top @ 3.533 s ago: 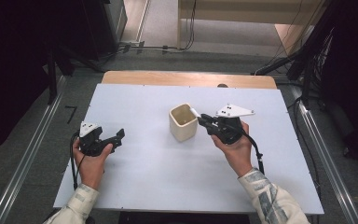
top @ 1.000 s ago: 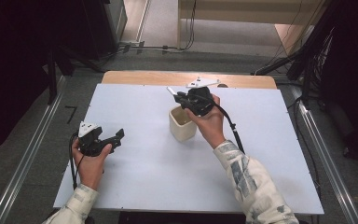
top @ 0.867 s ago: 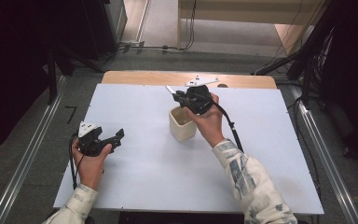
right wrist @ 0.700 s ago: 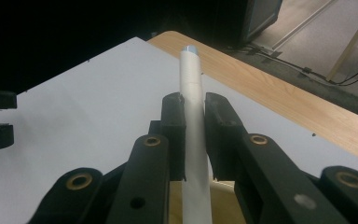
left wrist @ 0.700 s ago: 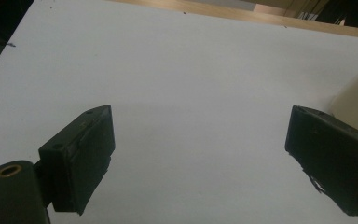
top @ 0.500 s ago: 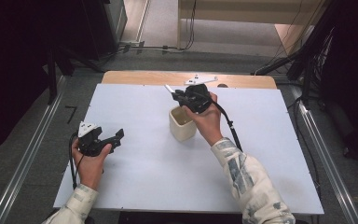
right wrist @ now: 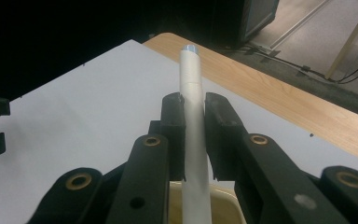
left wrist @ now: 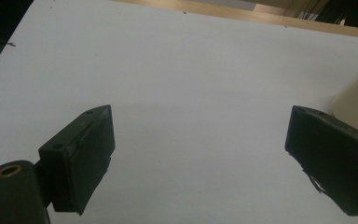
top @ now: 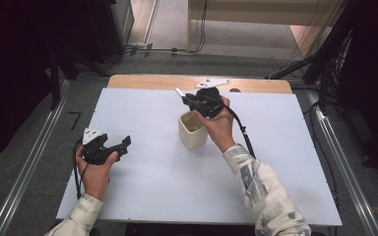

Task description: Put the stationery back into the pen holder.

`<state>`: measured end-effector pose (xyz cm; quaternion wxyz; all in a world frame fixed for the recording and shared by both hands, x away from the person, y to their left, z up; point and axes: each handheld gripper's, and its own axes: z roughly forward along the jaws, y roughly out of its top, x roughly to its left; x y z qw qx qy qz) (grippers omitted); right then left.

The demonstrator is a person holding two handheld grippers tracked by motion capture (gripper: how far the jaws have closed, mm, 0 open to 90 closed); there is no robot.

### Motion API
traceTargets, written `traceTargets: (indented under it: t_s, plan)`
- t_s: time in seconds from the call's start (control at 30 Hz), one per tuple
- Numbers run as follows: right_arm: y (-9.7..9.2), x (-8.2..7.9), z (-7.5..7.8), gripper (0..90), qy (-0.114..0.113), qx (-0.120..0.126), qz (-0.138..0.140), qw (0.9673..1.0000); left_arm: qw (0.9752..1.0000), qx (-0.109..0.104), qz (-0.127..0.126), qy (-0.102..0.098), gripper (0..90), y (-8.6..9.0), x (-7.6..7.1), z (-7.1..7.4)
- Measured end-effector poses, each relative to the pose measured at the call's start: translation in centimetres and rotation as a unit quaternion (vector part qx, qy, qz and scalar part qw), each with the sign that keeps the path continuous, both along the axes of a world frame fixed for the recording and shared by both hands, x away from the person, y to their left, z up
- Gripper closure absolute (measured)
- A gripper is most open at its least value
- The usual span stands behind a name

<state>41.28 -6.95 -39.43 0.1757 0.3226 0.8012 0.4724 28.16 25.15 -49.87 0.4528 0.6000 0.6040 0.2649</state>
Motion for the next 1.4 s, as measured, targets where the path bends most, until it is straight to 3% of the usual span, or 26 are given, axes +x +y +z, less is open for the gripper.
traceTargets:
  t_s: [1.17,1.2,1.23,1.27,1.4]
  plan:
    - [0.1,-0.1,-0.7,75.9,0.009,0.002,0.004,0.9999,1.0000,0.000,0.002,-0.001,9.1,0.1,-0.1,0.0]
    - [0.1,-0.2,-0.8,68.7,0.013,0.003,0.010,0.9999,1.0000,0.000,0.002,-0.001,9.1,0.1,-0.1,0.0]
    - [0.1,-0.2,-0.8,68.7,0.013,0.003,0.010,0.9999,1.0000,0.000,0.002,-0.001,9.1,0.1,0.0,0.0]
    - [0.1,-0.1,-0.9,61.3,0.018,0.004,0.011,0.9998,1.0000,0.000,0.001,0.000,9.1,0.1,0.0,0.0]
    - [0.2,-0.1,-1.4,45.8,0.026,-0.004,0.012,0.9996,1.0000,0.000,0.001,-0.001,9.1,0.1,-0.1,0.0]
